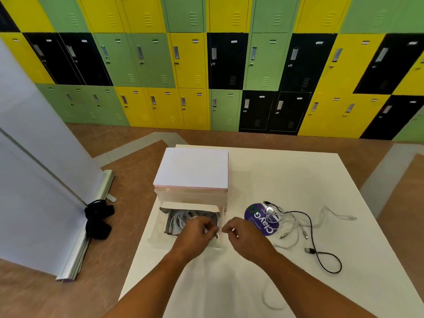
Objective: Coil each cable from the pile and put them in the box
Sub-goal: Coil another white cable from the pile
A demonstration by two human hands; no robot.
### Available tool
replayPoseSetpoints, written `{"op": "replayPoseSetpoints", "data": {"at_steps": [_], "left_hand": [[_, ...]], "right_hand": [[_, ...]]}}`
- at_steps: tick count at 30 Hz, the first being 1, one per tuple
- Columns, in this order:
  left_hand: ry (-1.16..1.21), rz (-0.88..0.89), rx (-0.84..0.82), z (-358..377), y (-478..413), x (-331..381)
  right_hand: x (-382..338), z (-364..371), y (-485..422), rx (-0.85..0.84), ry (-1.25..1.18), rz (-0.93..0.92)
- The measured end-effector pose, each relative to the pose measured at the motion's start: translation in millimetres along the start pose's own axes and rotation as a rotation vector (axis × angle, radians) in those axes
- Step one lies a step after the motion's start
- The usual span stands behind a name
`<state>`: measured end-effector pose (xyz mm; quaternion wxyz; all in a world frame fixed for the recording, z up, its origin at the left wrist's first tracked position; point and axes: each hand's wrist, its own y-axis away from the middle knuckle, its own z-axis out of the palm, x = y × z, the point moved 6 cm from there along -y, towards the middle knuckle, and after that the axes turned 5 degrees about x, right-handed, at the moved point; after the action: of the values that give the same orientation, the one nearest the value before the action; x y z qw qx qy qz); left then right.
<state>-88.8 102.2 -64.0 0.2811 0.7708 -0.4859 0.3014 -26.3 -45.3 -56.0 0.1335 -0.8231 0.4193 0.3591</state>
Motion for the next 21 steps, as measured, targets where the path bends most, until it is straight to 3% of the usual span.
{"op": "replayPoseSetpoints", "data": {"at_steps": [9, 16, 21], "left_hand": [[0.057, 0.059, -0.320, 83, 8, 80], [-0.305, 0.250, -0.504, 163, 8, 88], [-0.502, 0.352, -0.570, 186, 5, 88]], "right_hand": [[86, -80, 41, 0.102, 0.063, 0.284], [146, -102, 92, -0.079, 0.230, 0.510], [169, -87, 114, -0.282, 0.256, 0.520]]}}
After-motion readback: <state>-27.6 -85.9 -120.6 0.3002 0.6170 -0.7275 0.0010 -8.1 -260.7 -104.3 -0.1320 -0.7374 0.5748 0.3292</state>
